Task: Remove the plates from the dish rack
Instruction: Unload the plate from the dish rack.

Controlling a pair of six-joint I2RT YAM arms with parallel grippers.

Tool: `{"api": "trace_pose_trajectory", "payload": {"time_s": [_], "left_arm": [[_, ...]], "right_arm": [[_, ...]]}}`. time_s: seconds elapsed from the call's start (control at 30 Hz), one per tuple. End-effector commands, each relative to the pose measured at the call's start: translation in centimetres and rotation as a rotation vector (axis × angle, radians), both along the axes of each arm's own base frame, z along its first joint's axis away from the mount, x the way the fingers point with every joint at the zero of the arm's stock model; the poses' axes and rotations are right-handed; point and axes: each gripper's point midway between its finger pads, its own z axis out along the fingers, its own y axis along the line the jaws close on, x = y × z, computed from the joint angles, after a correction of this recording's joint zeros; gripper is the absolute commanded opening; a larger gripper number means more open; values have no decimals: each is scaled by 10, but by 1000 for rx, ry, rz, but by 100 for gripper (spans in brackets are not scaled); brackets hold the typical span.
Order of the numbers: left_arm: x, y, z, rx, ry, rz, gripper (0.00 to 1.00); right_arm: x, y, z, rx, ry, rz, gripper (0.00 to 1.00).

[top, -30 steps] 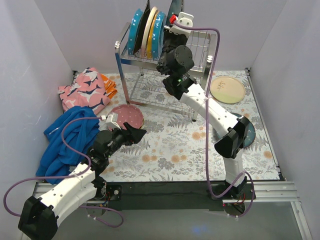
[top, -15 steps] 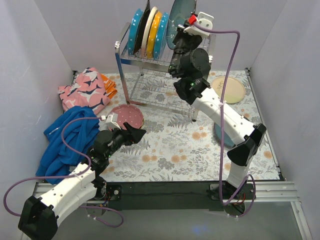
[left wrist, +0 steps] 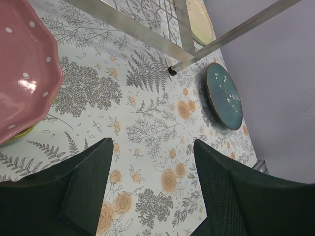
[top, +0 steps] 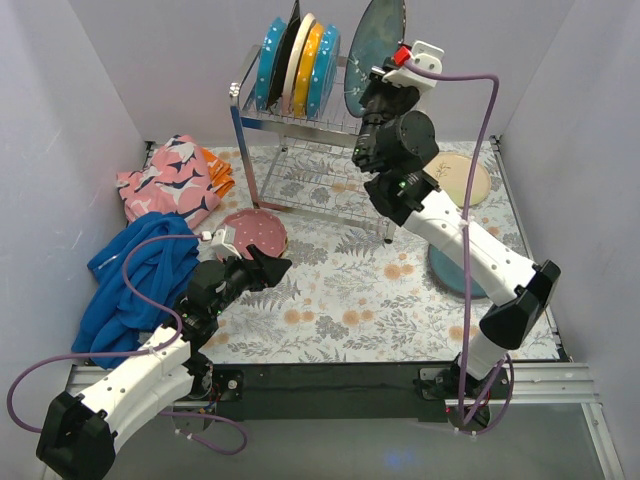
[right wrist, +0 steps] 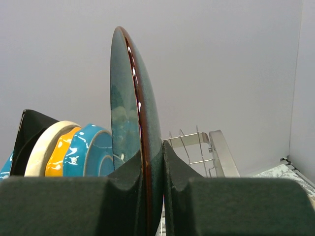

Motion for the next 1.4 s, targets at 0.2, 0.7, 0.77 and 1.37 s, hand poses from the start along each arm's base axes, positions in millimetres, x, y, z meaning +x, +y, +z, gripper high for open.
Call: {"api": "trace_pose_trajectory", "payload": {"time_s": [0.2, 0.7, 0.77, 1.37], "left_arm": [[4, 4, 6, 16, -25, 23, 65], [3, 4, 8, 12, -28, 22, 65], [3, 3, 8, 9, -28, 21, 65], [6, 6, 2, 25, -16, 41, 65]], "right_arm": [[-72, -53, 70, 286, -221, 212, 1], [-142, -14, -11, 413, -40, 793, 1], [-153, -10, -33, 440, 13, 861, 1], [-188, 10, -244, 522, 472, 987, 1]]}}
